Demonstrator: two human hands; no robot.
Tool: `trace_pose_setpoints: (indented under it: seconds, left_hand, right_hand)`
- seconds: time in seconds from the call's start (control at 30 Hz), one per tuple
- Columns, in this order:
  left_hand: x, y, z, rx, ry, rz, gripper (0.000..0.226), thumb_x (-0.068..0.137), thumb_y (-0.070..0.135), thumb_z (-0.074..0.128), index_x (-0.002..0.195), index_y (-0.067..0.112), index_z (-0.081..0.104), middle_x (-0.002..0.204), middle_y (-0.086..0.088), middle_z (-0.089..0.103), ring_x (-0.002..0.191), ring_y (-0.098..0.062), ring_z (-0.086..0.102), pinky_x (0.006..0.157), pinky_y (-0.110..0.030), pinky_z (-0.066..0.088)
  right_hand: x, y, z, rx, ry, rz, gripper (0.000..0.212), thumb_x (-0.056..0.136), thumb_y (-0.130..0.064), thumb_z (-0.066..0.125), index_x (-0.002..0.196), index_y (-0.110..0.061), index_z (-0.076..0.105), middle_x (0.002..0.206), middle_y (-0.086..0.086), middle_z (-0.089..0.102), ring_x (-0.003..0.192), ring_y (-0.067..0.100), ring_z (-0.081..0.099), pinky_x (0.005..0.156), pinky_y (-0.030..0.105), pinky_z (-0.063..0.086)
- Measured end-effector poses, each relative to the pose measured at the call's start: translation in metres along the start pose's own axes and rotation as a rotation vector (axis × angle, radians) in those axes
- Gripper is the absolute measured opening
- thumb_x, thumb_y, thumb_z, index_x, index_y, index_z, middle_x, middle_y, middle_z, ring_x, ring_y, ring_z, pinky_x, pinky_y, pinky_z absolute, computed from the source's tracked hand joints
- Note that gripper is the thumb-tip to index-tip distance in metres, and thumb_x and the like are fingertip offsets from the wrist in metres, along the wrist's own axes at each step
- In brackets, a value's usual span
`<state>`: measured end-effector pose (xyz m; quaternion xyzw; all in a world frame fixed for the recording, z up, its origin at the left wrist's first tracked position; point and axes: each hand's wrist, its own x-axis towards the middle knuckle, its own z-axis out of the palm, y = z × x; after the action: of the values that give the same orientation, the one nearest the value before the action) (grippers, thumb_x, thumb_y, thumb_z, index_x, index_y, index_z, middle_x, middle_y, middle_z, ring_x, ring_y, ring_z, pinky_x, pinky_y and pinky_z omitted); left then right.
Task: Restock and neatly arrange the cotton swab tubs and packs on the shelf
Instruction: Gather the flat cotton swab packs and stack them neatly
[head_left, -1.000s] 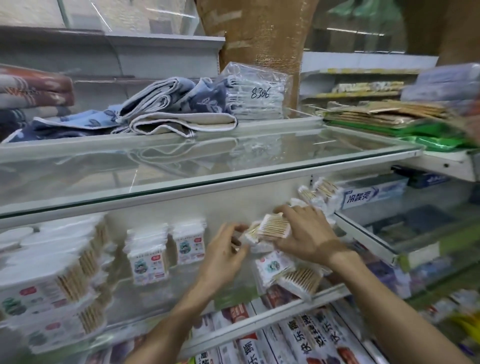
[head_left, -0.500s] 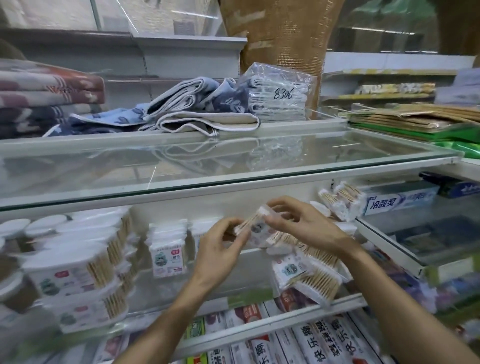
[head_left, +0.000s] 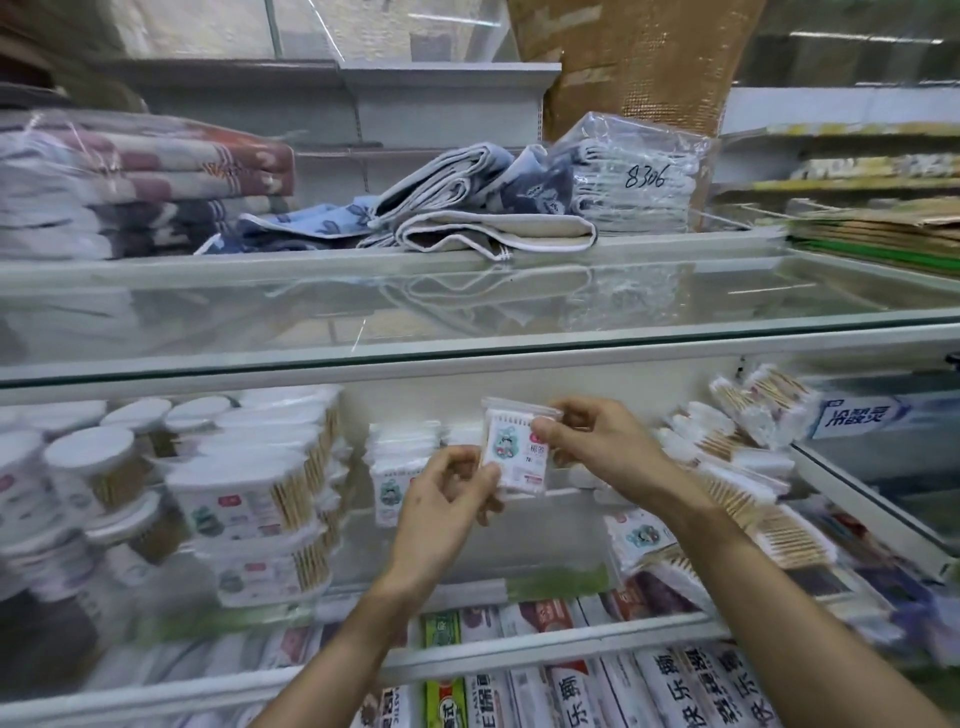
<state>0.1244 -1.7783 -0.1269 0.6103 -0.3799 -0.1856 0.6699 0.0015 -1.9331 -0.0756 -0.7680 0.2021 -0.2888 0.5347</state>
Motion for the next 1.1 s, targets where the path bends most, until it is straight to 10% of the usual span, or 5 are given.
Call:
trace_pose_setpoints:
  seconds: [0.23, 0.73, 0.9, 1.1]
  left_hand:
    - [-0.017, -0.012, -0.028, 0.352, -0.028, 0.071, 0.008, 0.096, 0.034, 0.058, 0.096, 0.028, 0.062, 0.088, 0.009, 0.063, 0.073, 0.001, 0.056, 0.066, -0.017, 0.047]
    - [-0.010, -0.013, -0.032, 0.730, -0.194, 0.140, 0.035, 0.100, 0.036, 0.052, 0.134, 0.025, 0.055, 0.131, 0.010, 0.060, 0.110, 0.004, 0.054, 0.093, -0.011, 0.040]
    - [-0.011, -0.009, -0.014, 0.709, -0.267, 0.214, 0.025, 0.099, 0.035, 0.054, 0.123, 0.028, 0.058, 0.119, 0.016, 0.059, 0.088, 0.012, 0.052, 0.085, -0.013, 0.045]
    - [-0.013, -0.002, 0.044, 0.733, -0.534, 0.189, 0.062, 0.089, 0.054, 0.062, 0.141, 0.032, 0.038, 0.144, 0.013, 0.043, 0.118, 0.004, 0.039, 0.106, -0.023, 0.037]
  right_hand:
    - [0.013, 0.013, 0.024, -0.148, 0.000, -0.065, 0.012, 0.089, -0.011, 0.073, 0.088, -0.023, 0.070, 0.091, 0.006, 0.072, 0.076, 0.018, 0.075, 0.068, 0.031, 0.060]
    - [0.022, 0.032, 0.052, -0.514, 0.031, -0.078, 0.027, 0.086, -0.033, 0.075, 0.110, -0.023, 0.068, 0.105, 0.000, 0.060, 0.088, 0.016, 0.066, 0.080, 0.039, 0.060]
    - [0.013, 0.017, 0.028, -0.433, 0.203, -0.128, 0.024, 0.091, -0.040, 0.068, 0.107, -0.022, 0.068, 0.093, -0.007, 0.067, 0.080, 0.005, 0.065, 0.071, 0.025, 0.056]
    - [-0.007, 0.012, -0.030, -0.271, 0.442, -0.114, 0.008, 0.094, -0.035, 0.066, 0.091, -0.027, 0.068, 0.084, -0.008, 0.071, 0.083, 0.014, 0.070, 0.071, 0.032, 0.057]
